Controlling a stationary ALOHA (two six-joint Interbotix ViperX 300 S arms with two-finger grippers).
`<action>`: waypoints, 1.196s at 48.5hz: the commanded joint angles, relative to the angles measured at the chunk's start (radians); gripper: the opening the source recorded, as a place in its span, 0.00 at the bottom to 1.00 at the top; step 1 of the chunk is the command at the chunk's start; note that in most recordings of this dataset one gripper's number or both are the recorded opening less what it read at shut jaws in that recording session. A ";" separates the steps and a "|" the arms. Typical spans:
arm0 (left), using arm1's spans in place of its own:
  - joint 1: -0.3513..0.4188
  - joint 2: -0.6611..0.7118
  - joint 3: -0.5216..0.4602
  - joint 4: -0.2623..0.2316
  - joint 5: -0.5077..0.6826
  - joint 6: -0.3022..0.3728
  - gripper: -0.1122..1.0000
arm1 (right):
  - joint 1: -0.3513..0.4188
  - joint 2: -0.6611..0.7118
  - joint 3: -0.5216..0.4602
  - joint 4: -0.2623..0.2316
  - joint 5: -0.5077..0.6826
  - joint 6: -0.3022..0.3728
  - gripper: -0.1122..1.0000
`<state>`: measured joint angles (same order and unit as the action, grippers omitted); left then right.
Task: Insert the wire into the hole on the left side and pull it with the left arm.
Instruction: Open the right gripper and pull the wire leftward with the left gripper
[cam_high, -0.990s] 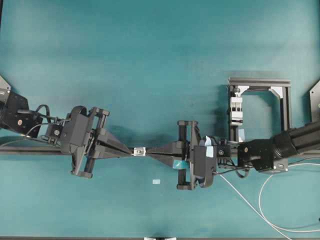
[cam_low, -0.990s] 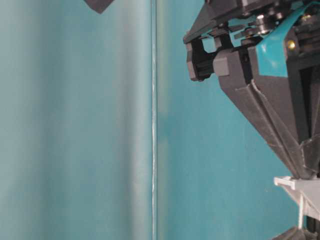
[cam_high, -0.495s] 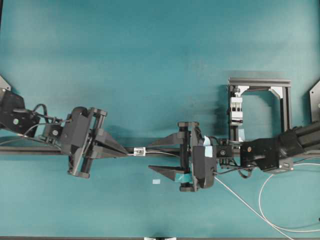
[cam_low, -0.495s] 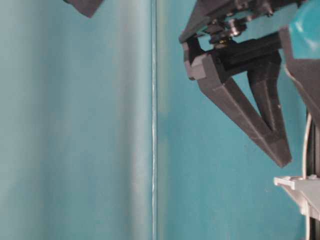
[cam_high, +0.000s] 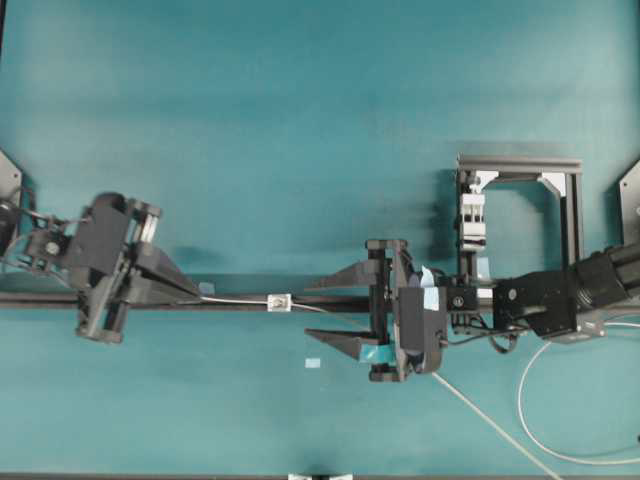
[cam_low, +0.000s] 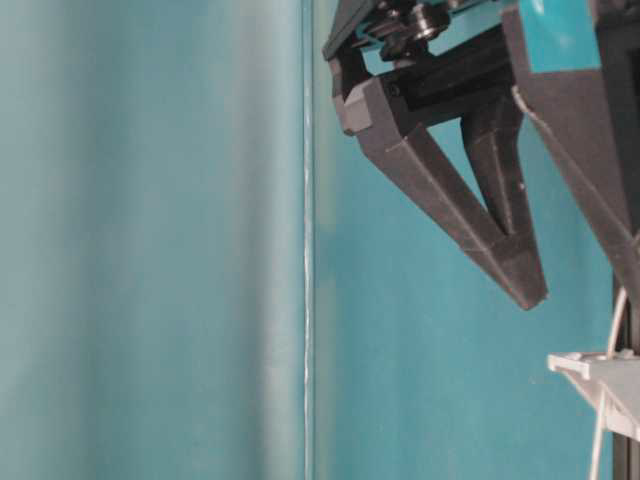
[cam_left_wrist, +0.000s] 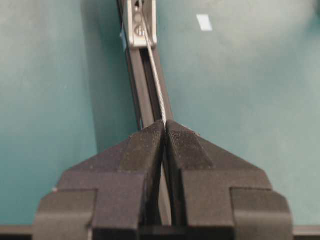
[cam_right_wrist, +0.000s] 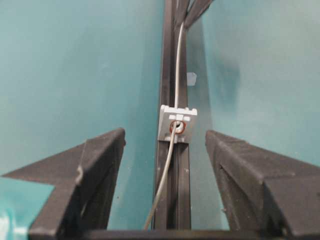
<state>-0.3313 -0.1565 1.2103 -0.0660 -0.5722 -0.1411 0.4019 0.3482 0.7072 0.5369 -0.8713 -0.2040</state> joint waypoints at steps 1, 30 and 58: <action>-0.006 -0.060 0.012 0.000 0.029 -0.002 0.01 | 0.003 -0.032 -0.008 -0.003 -0.003 -0.002 0.76; 0.000 -0.121 0.031 0.003 0.110 -0.026 0.03 | 0.003 -0.032 -0.003 -0.003 -0.003 -0.003 0.76; 0.037 -0.129 0.035 0.003 0.117 -0.040 0.86 | 0.003 -0.064 0.017 -0.003 -0.005 -0.008 0.76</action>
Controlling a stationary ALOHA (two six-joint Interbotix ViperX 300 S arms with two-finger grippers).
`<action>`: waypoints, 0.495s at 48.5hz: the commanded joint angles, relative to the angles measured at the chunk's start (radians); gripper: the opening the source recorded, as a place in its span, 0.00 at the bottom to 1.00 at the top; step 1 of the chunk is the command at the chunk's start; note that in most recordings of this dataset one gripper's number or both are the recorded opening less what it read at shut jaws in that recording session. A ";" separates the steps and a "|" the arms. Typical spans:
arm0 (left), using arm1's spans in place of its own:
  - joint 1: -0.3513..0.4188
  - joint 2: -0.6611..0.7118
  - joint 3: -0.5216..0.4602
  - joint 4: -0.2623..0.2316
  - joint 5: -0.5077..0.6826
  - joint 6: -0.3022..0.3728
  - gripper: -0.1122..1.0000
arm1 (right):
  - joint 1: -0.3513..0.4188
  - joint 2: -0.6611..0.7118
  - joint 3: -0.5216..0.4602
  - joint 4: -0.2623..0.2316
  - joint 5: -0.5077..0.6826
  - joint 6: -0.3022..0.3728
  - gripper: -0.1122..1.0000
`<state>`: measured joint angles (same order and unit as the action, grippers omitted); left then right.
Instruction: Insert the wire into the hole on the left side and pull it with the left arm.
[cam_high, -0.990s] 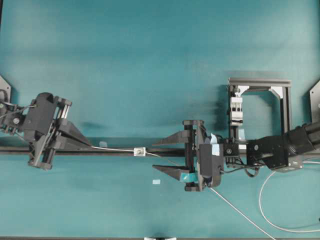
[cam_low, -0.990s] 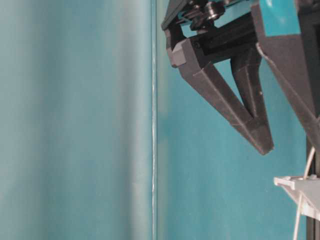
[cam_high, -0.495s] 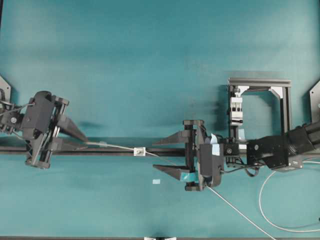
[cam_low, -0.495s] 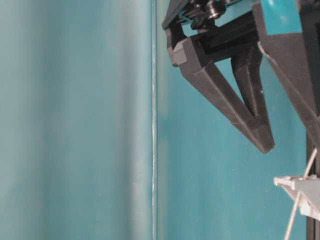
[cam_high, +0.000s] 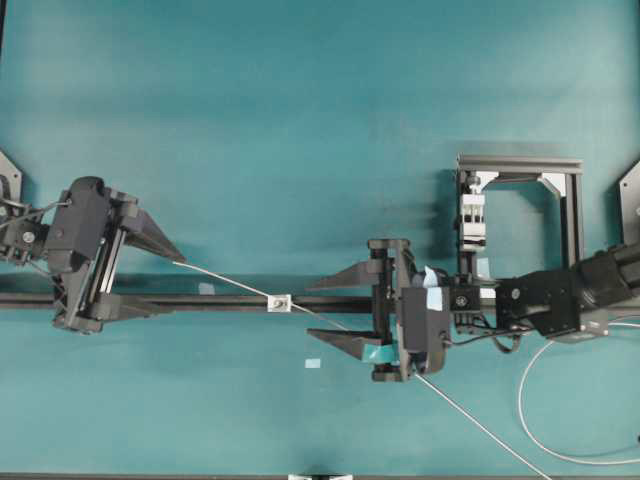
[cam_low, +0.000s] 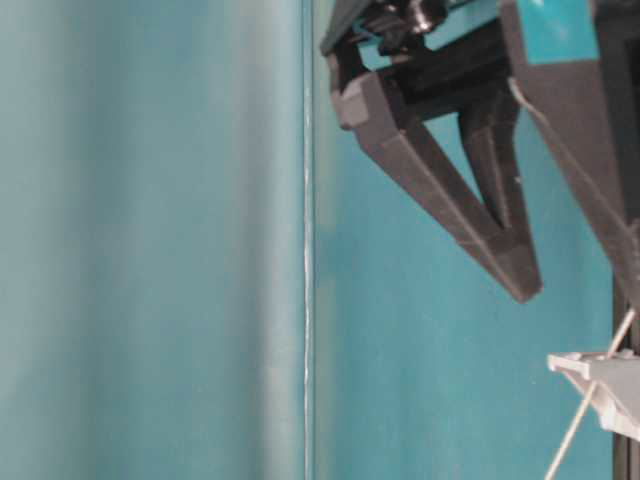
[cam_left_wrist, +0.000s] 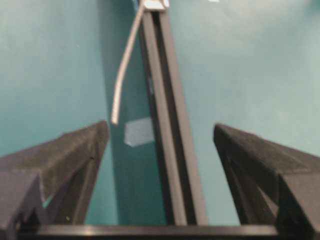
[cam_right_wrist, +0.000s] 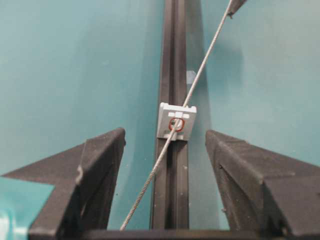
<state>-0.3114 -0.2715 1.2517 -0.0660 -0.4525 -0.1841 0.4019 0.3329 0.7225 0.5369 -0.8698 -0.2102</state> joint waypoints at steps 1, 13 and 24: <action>0.021 -0.014 -0.006 0.006 -0.003 0.003 0.86 | 0.003 -0.054 0.005 -0.003 -0.006 -0.003 0.76; 0.064 -0.040 0.000 0.015 -0.003 0.035 0.86 | -0.012 -0.101 0.051 -0.003 -0.014 -0.005 0.76; 0.089 -0.094 0.015 0.018 -0.003 0.072 0.86 | -0.034 -0.112 0.067 -0.003 -0.014 -0.018 0.76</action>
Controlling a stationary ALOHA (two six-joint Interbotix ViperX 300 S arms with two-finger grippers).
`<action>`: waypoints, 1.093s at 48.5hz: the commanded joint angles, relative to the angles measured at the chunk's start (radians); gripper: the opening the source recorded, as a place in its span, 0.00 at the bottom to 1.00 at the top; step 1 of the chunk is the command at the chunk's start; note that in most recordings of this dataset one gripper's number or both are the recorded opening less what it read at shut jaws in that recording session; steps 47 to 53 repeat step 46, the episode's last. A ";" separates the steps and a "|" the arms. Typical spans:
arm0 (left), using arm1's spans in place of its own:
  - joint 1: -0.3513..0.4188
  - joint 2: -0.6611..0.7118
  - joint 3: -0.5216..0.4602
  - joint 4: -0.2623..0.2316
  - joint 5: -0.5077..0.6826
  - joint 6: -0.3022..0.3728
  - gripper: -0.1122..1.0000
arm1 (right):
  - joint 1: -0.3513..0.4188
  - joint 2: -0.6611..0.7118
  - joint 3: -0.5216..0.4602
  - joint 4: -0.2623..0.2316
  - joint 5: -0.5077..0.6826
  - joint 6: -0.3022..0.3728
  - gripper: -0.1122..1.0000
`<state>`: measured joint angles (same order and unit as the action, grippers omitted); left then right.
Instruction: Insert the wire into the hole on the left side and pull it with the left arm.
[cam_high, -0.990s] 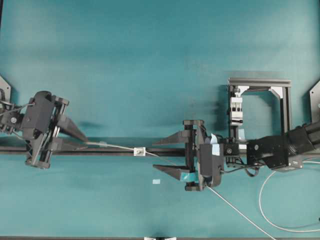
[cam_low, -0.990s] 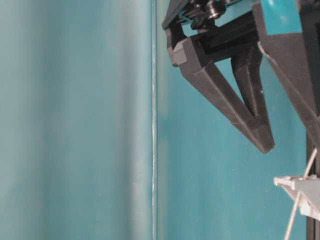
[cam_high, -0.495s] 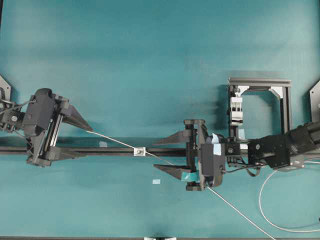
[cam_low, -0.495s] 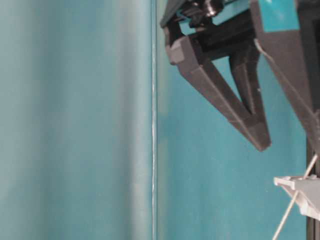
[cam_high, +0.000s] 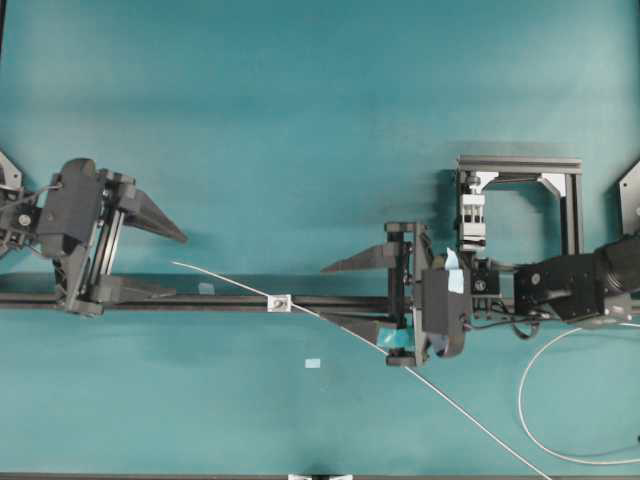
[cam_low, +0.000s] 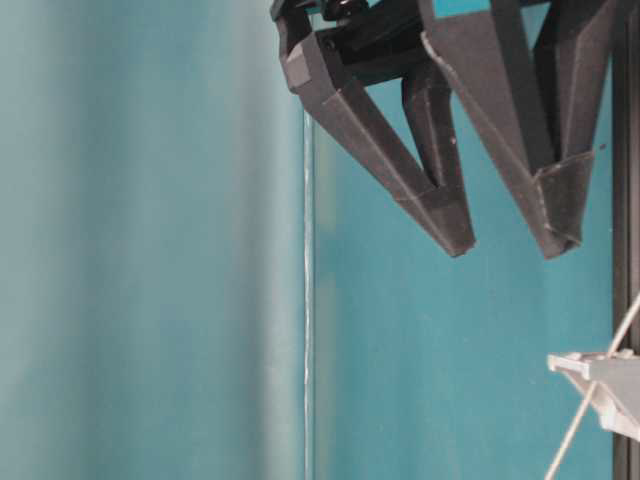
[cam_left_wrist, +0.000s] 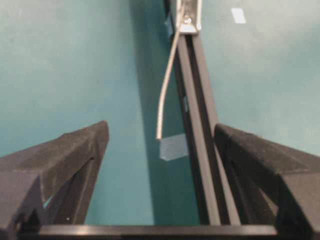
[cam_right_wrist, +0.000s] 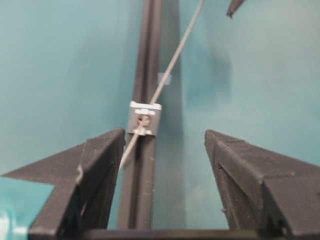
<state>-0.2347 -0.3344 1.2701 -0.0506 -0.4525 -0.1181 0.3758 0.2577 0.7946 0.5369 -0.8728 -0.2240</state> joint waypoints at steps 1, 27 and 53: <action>0.015 -0.035 0.000 0.000 -0.003 0.009 0.86 | -0.009 -0.037 -0.005 -0.003 -0.011 -0.006 0.76; 0.064 -0.121 0.037 0.003 -0.003 0.037 0.86 | -0.037 -0.072 0.025 -0.003 -0.011 -0.041 0.76; 0.066 -0.121 0.037 0.000 -0.008 0.037 0.85 | -0.038 -0.075 0.025 -0.003 -0.011 -0.041 0.76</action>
